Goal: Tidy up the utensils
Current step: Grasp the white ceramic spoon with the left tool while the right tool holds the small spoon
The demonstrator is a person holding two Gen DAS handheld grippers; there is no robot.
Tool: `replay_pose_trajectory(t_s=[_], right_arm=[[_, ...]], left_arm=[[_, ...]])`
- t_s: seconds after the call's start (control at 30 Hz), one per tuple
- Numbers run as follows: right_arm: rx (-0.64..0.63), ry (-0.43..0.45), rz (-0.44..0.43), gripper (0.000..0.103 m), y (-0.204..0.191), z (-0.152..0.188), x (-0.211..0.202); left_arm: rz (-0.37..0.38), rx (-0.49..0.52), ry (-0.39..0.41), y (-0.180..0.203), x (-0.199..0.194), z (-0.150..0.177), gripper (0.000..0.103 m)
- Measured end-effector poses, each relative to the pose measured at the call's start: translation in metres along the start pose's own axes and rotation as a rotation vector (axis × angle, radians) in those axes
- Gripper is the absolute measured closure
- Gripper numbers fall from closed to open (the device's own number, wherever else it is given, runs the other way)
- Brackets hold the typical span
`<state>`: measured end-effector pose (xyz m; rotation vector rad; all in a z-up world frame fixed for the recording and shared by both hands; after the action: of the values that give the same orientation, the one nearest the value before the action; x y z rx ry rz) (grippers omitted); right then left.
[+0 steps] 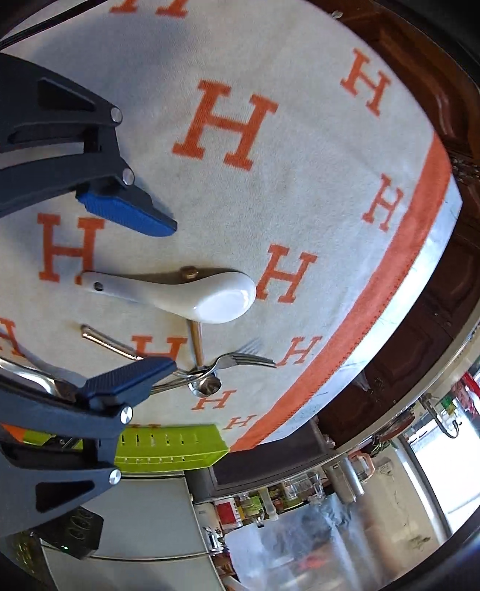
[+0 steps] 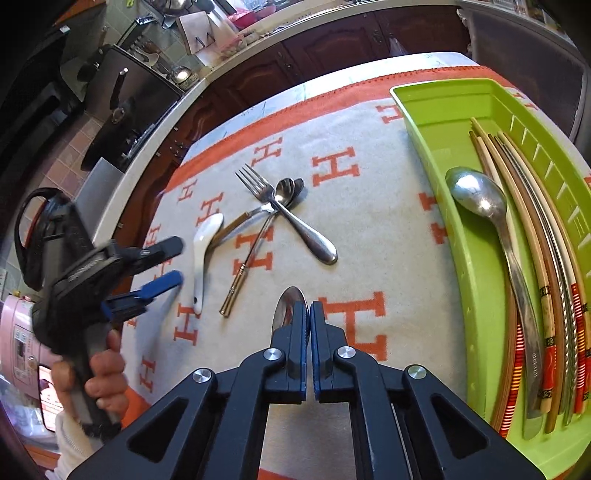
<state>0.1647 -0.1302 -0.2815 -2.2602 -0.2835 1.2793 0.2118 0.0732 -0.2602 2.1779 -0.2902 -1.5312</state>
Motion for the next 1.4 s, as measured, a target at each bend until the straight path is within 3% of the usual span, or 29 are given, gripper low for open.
replay_pose_trajectory(t_s=[0.2,0.27,0.53,0.6,0.63,0.87,1.03,1.17,1.4], right_arm=[[-0.009,0.036,-0.026,0.101,-0.005,-0.011,-0.012],[-0.011,0.047,-0.033,0.101,-0.007,-0.014,-0.015],[-0.005,0.064,-0.047,0.101,-0.005,-0.015,-0.026],[0.0,0.065,-0.047,0.101,-0.003,-0.013,-0.028],[0.003,0.066,-0.046,0.101,-0.002,-0.013,-0.028],[0.019,0.074,-0.047,0.101,0.004,-0.011,-0.033],[0.027,0.08,-0.044,0.101,0.006,-0.011,-0.036],[0.034,0.083,-0.047,0.101,0.006,-0.01,-0.038],[0.043,0.099,-0.059,0.101,0.007,-0.009,-0.048]], left_arm=[[-0.031,0.057,-0.012,0.015,0.011,-0.001,0.045],[-0.012,0.061,-0.057,0.019,0.016,0.004,0.066],[-0.015,0.057,-0.055,0.023,0.019,0.003,0.066],[-0.036,0.059,-0.047,0.021,0.021,0.001,0.076],[-0.063,0.058,-0.048,0.018,0.023,0.001,0.087],[-0.125,0.056,-0.018,0.017,0.02,0.001,0.088],[-0.251,0.171,0.044,0.027,0.013,0.002,0.088],[-0.272,0.243,0.052,0.041,0.013,0.009,0.089],[-0.244,0.257,0.05,0.052,0.014,0.016,0.09]])
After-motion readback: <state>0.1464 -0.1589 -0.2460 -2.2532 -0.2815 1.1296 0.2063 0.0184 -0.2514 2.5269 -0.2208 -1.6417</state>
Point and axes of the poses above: each gripper's, at about its wrist camera, not at the fingertips, and x roughly the way its jaws point, y to its right, z to its underside, the point moved 10 cm from there along x, roughly the way its jaws point, and after that the axes turned 8 degrees about -z, right-handed, at the moved point
